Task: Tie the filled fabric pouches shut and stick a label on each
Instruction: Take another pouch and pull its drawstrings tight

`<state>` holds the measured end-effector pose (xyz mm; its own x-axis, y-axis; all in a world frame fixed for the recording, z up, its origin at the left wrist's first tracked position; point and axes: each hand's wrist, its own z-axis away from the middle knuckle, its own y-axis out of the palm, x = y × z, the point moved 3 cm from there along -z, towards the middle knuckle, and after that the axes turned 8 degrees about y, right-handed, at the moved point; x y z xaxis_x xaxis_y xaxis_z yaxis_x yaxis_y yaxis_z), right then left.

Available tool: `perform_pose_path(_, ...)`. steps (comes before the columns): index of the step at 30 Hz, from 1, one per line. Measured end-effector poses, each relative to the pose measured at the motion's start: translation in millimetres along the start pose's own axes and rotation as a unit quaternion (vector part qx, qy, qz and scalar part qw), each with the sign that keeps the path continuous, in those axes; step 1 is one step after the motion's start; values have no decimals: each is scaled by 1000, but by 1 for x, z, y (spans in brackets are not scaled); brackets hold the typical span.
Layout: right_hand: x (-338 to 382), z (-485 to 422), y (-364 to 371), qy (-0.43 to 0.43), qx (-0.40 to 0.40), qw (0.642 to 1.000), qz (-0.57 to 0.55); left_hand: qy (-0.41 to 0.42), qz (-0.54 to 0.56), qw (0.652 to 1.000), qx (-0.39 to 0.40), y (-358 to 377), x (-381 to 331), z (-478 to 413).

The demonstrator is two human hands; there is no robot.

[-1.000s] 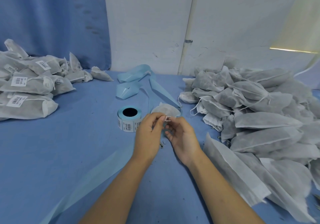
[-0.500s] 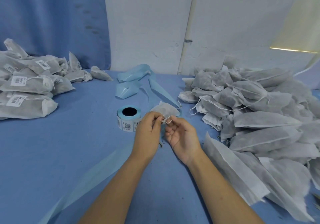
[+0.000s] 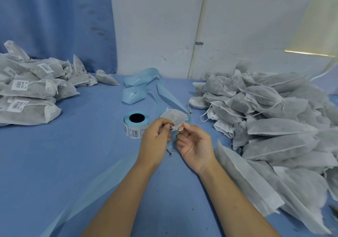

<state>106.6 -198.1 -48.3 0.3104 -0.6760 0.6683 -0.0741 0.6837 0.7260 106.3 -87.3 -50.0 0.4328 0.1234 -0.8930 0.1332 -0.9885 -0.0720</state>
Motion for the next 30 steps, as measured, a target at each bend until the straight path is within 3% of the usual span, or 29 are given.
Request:
perform_pose_path(4, 1, 0, -1, 4, 6, 1000, -9, 29, -18, 999, 25, 0, -6, 3)
perform_pose_path(8, 2, 2, 1, 1, 65, 997, -38, 181, -261, 946, 59, 3, -11, 6)
perform_pose_path(13, 5, 6, 2, 3, 124, 990, -68, 177, -386, 905, 23, -3, -3, 2)
perform_pose_path(17, 3, 7, 5, 10, 144, 988, -63, 172, -326, 929, 9, -5, 4, 0)
perform_pose_path(19, 1, 7, 6, 12, 158, 986, -59, 180, -239, 954, -23, -5, 2, -2)
perform_pose_path(22, 1, 6, 5, 16, 153, 987, -50, 115, -77, 988, -65, -7, -4, -3)
perform_pose_path(26, -1, 0, 0, 6, 25, 999, 33, 88, 20, 987, -130, -9, -13, -3)
perform_pose_path(30, -3, -1, -1, -64, -81, 977, 189, 89, 41, 974, -204, -16, -17, -5)
